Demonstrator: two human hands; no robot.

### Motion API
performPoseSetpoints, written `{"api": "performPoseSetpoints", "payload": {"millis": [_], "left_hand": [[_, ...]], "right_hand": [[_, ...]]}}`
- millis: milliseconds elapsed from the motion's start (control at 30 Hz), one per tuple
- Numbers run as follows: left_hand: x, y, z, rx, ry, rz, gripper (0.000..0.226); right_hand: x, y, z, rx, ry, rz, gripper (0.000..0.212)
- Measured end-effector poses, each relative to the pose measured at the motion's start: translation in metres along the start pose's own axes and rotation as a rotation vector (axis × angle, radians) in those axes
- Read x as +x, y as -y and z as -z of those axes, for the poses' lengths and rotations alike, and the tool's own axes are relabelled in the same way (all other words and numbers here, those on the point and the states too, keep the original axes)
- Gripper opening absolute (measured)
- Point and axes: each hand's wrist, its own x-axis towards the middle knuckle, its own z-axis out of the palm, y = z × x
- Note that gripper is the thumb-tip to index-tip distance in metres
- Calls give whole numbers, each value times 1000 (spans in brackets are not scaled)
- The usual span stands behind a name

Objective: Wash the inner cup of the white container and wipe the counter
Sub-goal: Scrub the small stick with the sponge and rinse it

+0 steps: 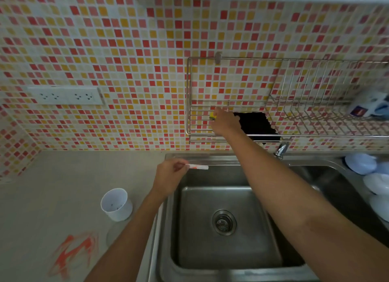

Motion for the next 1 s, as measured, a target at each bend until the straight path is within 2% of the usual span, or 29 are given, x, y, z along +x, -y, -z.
{"api": "performPoseSetpoints", "payload": {"millis": [67, 133, 233, 300, 433, 533, 633, 733, 900, 1000], "left_hand": [[-2, -8, -8, -31, -24, 25, 9], [-4, -12, -17, -75, -46, 39, 9], [-6, -16, -31, -118, -76, 63, 8], [-8, -21, -42, -139, -94, 63, 5], [-14, -33, -68, -267, -87, 95, 10], [-14, -43, -93, -326, -56, 137, 9], [-11, -57, -116, -366, -99, 195, 9], [-12, -72, -135, -405, -144, 235, 5], [-9, -74, -152, -428, -124, 251, 11], [-3, -78, -159, -396, -152, 267, 9]], "right_hand": [[1, -6, 3, 77, -39, 24, 36], [-7, -13, 11, 294, -127, 116, 33], [-51, -22, 30, 543, -358, 323, 43], [-94, -36, 30, 634, -442, 415, 47], [-153, -89, -11, 565, -342, 475, 53], [-159, -123, -41, 384, -255, 494, 60], [-147, -143, -48, 279, -258, 438, 61], [-138, -157, -45, 256, -273, 291, 58], [-151, -160, -46, 268, -224, 389, 59], [-128, -174, -46, 303, -209, 246, 57]]}}
